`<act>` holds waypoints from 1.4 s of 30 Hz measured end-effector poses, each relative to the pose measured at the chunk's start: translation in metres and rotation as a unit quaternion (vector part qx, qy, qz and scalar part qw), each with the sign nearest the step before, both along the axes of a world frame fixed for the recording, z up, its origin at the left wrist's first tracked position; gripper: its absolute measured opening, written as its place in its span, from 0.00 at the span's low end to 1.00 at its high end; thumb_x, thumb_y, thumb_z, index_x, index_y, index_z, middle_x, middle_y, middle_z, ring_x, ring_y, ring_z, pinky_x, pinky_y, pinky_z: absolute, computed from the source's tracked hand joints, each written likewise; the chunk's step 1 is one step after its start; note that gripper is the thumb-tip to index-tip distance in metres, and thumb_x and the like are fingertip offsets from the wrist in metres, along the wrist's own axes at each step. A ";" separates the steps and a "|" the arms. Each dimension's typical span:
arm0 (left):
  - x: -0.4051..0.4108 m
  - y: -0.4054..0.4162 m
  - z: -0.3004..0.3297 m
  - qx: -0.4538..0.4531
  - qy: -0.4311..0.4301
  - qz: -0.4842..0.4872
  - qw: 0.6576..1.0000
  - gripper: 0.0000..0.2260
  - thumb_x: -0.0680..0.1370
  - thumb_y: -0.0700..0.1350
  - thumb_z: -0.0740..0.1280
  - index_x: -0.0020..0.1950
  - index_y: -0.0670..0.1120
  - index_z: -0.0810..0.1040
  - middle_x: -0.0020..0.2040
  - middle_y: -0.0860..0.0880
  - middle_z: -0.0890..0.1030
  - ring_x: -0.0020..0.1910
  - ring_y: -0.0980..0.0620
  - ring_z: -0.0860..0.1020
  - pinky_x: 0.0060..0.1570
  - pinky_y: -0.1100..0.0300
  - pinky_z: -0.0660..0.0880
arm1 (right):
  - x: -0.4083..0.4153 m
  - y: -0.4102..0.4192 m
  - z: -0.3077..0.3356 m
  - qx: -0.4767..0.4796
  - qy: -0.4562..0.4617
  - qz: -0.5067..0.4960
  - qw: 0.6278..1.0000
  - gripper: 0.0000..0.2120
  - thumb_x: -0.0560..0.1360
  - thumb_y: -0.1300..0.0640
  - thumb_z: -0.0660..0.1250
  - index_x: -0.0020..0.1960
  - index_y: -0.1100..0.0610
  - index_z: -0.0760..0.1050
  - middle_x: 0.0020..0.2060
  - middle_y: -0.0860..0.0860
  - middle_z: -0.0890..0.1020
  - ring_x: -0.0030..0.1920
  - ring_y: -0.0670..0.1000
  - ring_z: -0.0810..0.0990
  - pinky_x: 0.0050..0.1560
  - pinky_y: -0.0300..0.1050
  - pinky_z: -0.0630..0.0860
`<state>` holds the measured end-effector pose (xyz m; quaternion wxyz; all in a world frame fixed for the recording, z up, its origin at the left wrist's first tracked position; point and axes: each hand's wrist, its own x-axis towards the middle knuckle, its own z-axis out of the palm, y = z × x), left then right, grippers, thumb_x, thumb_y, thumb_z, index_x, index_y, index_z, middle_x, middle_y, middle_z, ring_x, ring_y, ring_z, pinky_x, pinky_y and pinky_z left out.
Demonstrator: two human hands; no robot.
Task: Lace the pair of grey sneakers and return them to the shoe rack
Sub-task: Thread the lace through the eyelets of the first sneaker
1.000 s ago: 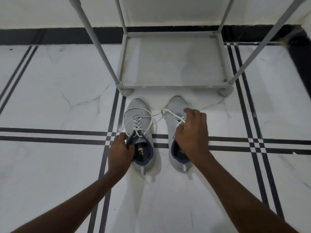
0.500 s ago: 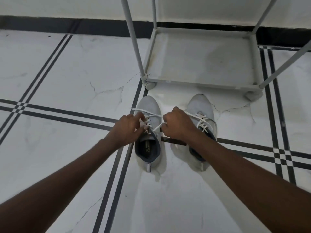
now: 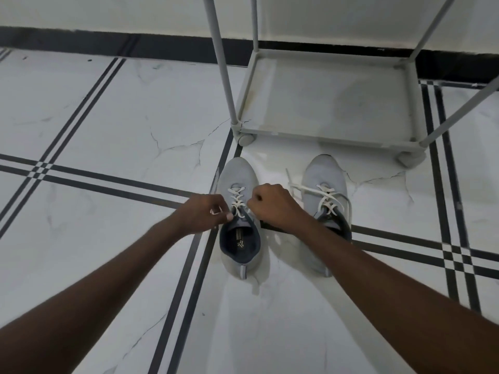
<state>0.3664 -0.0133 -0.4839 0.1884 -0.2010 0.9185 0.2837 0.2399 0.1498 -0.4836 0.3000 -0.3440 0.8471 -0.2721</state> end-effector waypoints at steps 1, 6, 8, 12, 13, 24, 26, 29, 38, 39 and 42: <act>-0.001 0.005 -0.001 0.007 0.008 0.008 1.000 0.12 0.77 0.54 0.68 0.50 0.45 0.81 0.44 0.47 0.86 0.44 0.50 0.83 0.45 0.58 0.74 | 0.000 0.000 -0.001 -0.006 -0.047 -0.020 0.999 0.14 0.71 0.55 0.63 0.29 0.61 0.67 0.27 0.55 0.73 0.30 0.51 0.70 0.31 0.44 0.63; -0.001 -0.002 0.000 -0.019 0.040 0.017 0.999 0.12 0.78 0.53 0.67 0.42 0.46 0.80 0.33 0.51 0.80 0.32 0.57 0.76 0.37 0.60 0.71 | -0.007 0.005 -0.008 0.057 -0.111 0.069 0.990 0.18 0.75 0.49 0.67 0.32 0.59 0.80 0.28 0.53 0.79 0.29 0.48 0.74 0.34 0.41 0.69; 0.003 -0.005 -0.003 -0.017 0.049 0.006 0.999 0.12 0.76 0.55 0.69 0.41 0.48 0.82 0.31 0.52 0.78 0.31 0.58 0.74 0.36 0.60 0.69 | -0.012 0.011 -0.011 0.075 -0.115 0.079 0.987 0.18 0.76 0.50 0.67 0.29 0.53 0.78 0.25 0.47 0.78 0.25 0.41 0.73 0.30 0.32 0.68; 0.023 -0.022 -0.014 0.005 0.028 0.034 0.999 0.14 0.78 0.51 0.68 0.36 0.47 0.84 0.28 0.55 0.78 0.29 0.60 0.73 0.36 0.60 0.68 | -0.026 0.020 -0.020 0.124 0.030 0.056 0.990 0.22 0.77 0.52 0.66 0.25 0.50 0.68 0.28 0.48 0.73 0.37 0.50 0.75 0.36 0.40 0.65; 0.031 -0.027 -0.017 0.014 0.022 0.048 0.999 0.15 0.79 0.51 0.67 0.35 0.47 0.83 0.27 0.54 0.78 0.28 0.61 0.73 0.36 0.60 0.67 | -0.027 0.021 -0.023 0.124 0.061 0.039 0.990 0.21 0.77 0.51 0.67 0.25 0.51 0.69 0.31 0.51 0.75 0.40 0.53 0.75 0.39 0.41 0.65; 0.043 -0.047 -0.011 -0.060 0.017 0.008 0.998 0.06 0.75 0.47 0.73 0.38 0.49 0.85 0.34 0.56 0.80 0.39 0.56 0.78 0.39 0.61 0.69 | -0.044 0.014 0.020 0.169 0.060 0.054 0.982 0.13 0.76 0.48 0.66 0.41 0.58 0.73 0.44 0.57 0.80 0.43 0.57 0.77 0.46 0.46 0.74; 0.033 -0.049 -0.002 -0.240 0.061 -0.001 0.969 0.03 0.73 0.48 0.74 0.40 0.51 0.86 0.36 0.49 0.80 0.40 0.47 0.78 0.36 0.59 0.67 | -0.049 0.005 0.040 0.167 0.052 0.077 0.982 0.16 0.74 0.48 0.69 0.42 0.62 0.78 0.41 0.56 0.82 0.43 0.56 0.80 0.44 0.46 0.75; 0.009 -0.028 0.016 -0.297 0.133 0.092 0.941 0.06 0.76 0.49 0.69 0.43 0.49 0.84 0.37 0.49 0.83 0.39 0.46 0.80 0.35 0.59 0.68 | -0.048 -0.006 0.067 0.137 0.090 0.101 0.981 0.11 0.72 0.52 0.71 0.43 0.61 0.83 0.40 0.56 0.85 0.43 0.56 0.82 0.39 0.44 0.72; -0.035 0.022 0.032 0.376 0.156 0.282 0.869 0.10 0.77 0.37 0.67 0.57 0.41 0.81 0.49 0.43 0.86 0.45 0.45 0.84 0.49 0.53 0.82 | -0.034 -0.021 0.077 -0.015 0.202 0.096 0.975 0.10 0.70 0.69 0.71 0.46 0.56 0.83 0.44 0.51 0.81 0.55 0.54 0.74 0.48 0.43 0.72; -0.036 0.025 0.031 0.383 0.138 0.268 0.873 0.10 0.77 0.38 0.67 0.58 0.42 0.80 0.47 0.44 0.86 0.41 0.48 0.82 0.43 0.57 0.80 | -0.033 -0.024 0.073 -0.024 0.207 0.095 0.973 0.11 0.68 0.69 0.73 0.45 0.56 0.84 0.45 0.51 0.81 0.54 0.53 0.72 0.47 0.43 0.70; -0.036 0.028 0.026 0.366 0.112 0.226 0.896 0.11 0.74 0.47 0.72 0.55 0.46 0.83 0.46 0.43 0.84 0.34 0.54 0.74 0.34 0.62 0.70 | -0.034 -0.035 0.059 -0.049 0.239 0.102 0.964 0.11 0.62 0.63 0.79 0.43 0.53 0.84 0.43 0.49 0.82 0.50 0.50 0.68 0.43 0.41 0.66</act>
